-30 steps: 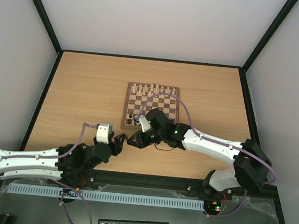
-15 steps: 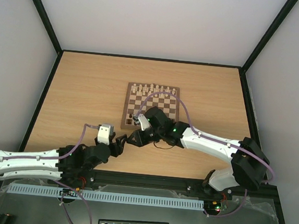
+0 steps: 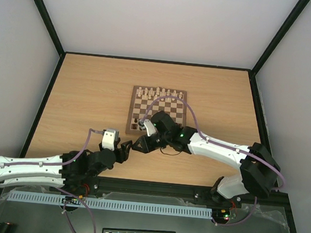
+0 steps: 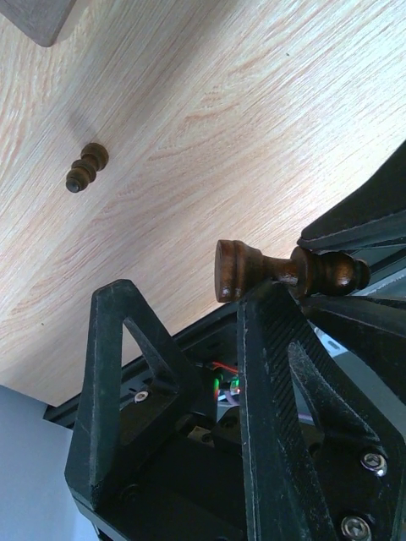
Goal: Set up the chess pieces on the board
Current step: Place the chess piece on the chessboard.
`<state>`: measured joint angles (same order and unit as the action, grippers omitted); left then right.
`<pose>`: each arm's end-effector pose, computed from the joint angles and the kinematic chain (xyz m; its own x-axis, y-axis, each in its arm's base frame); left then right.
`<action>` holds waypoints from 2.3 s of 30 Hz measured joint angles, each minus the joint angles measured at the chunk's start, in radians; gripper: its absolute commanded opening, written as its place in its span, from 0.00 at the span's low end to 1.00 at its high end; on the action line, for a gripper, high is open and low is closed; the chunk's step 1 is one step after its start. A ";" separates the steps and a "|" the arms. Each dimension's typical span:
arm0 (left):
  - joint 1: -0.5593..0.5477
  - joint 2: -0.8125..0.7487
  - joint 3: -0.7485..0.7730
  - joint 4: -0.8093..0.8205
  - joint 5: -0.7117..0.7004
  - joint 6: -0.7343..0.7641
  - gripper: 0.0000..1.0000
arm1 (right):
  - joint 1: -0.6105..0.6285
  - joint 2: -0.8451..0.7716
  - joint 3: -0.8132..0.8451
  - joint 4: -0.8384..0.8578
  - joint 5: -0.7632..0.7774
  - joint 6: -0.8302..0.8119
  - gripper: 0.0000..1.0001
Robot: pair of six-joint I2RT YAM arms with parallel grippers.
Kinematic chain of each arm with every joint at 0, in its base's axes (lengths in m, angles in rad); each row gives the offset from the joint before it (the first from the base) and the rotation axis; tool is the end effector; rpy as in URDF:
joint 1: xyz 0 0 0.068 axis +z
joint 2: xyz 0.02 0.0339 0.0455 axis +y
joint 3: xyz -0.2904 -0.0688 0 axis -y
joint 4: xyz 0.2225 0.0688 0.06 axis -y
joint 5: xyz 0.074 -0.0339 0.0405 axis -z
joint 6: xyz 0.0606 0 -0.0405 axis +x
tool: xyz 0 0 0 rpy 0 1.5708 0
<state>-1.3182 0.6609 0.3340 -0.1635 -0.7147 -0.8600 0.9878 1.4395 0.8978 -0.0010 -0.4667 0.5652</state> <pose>0.0700 -0.1124 0.2207 -0.5215 -0.2698 -0.8095 0.2937 0.8340 -0.4671 0.1497 0.2765 0.2719 -0.7530 -0.2730 -0.5987 -0.6564 0.3745 0.6549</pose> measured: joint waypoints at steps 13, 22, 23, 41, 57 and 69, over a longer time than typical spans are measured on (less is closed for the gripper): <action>0.015 0.033 0.000 0.002 0.008 -0.003 0.66 | 0.006 0.010 -0.027 0.023 -0.038 0.001 0.15; 0.022 0.061 0.002 0.016 0.020 -0.005 0.60 | 0.008 0.002 -0.038 0.022 -0.020 0.000 0.15; 0.023 0.063 0.002 0.017 0.021 -0.005 0.60 | 0.008 -0.002 -0.038 0.021 -0.015 0.000 0.15; 0.023 0.024 0.002 0.000 0.023 -0.020 0.64 | 0.008 -0.060 -0.038 0.014 0.046 0.000 0.15; 0.023 -0.090 0.026 -0.122 -0.055 -0.025 0.76 | 0.008 -0.097 0.028 -0.291 0.485 -0.042 0.16; 0.023 -0.114 0.026 -0.164 -0.076 -0.027 1.00 | -0.018 -0.031 0.119 -0.476 0.801 -0.045 0.16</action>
<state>-1.2949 0.5465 0.3603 -0.3271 -0.7910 -0.8875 0.9703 1.4082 1.0164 -0.4767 0.3344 0.5201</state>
